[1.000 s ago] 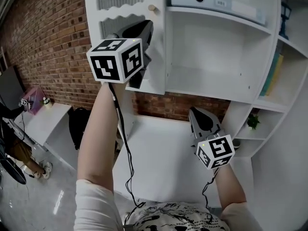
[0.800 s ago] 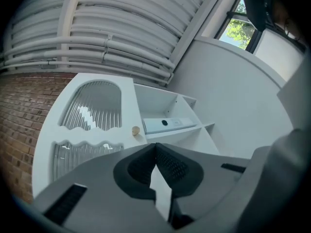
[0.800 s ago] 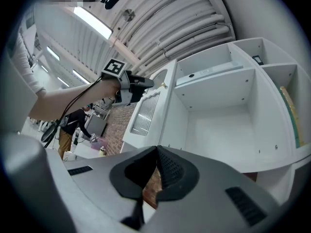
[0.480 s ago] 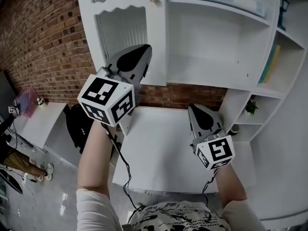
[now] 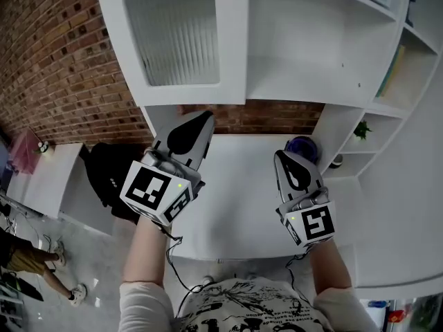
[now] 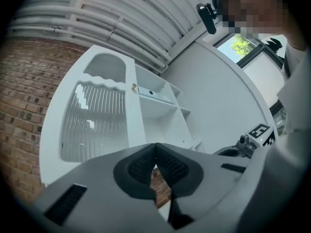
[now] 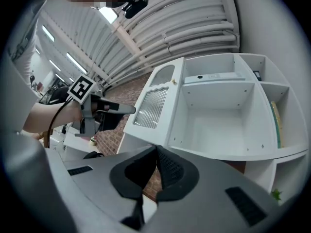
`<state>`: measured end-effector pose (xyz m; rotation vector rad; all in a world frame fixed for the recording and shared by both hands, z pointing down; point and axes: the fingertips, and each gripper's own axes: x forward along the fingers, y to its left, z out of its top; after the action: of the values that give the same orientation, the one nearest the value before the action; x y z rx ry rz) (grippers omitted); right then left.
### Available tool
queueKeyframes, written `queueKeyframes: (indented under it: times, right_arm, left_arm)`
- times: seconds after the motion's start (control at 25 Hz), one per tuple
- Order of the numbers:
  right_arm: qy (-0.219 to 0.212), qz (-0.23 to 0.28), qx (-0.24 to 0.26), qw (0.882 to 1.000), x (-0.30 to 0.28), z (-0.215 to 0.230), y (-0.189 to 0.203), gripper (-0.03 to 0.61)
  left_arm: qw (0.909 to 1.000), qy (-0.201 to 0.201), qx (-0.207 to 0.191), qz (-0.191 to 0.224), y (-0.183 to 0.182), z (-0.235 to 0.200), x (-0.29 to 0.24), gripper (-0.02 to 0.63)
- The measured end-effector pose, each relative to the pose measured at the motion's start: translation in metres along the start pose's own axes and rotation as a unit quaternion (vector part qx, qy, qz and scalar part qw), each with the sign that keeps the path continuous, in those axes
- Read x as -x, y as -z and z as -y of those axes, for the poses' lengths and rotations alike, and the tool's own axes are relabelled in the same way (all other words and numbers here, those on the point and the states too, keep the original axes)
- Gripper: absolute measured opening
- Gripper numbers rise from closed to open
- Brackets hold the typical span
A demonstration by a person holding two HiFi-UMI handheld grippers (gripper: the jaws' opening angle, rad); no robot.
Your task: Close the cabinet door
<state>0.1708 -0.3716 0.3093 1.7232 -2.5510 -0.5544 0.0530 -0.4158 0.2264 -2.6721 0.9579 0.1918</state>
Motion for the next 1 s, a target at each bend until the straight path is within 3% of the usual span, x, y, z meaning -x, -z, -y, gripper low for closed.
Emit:
queueKeyframes:
  times: [0.48,0.84,1.0]
  right_arm:
    - [0.026,-0.064,-0.035,0.997,0.013,-0.053,0.052,0.015]
    - [0.051,-0.063,-0.063,0.995,0.012,-0.056,0.07,0.014]
    - [0.052,-0.058,-0.043,0.996,0.012,-0.06,0.064,0.014]
  left_arm:
    - [0.9918,0.062,0.082,-0.076,0.13,0.038,0.061,0.014]
    - [0.9886,0.087,0.095,-0.078,0.144,0.046,0.076,0.014]
    - [0.9894,0.088,0.091,-0.072,0.14,0.041,0.077,0.013]
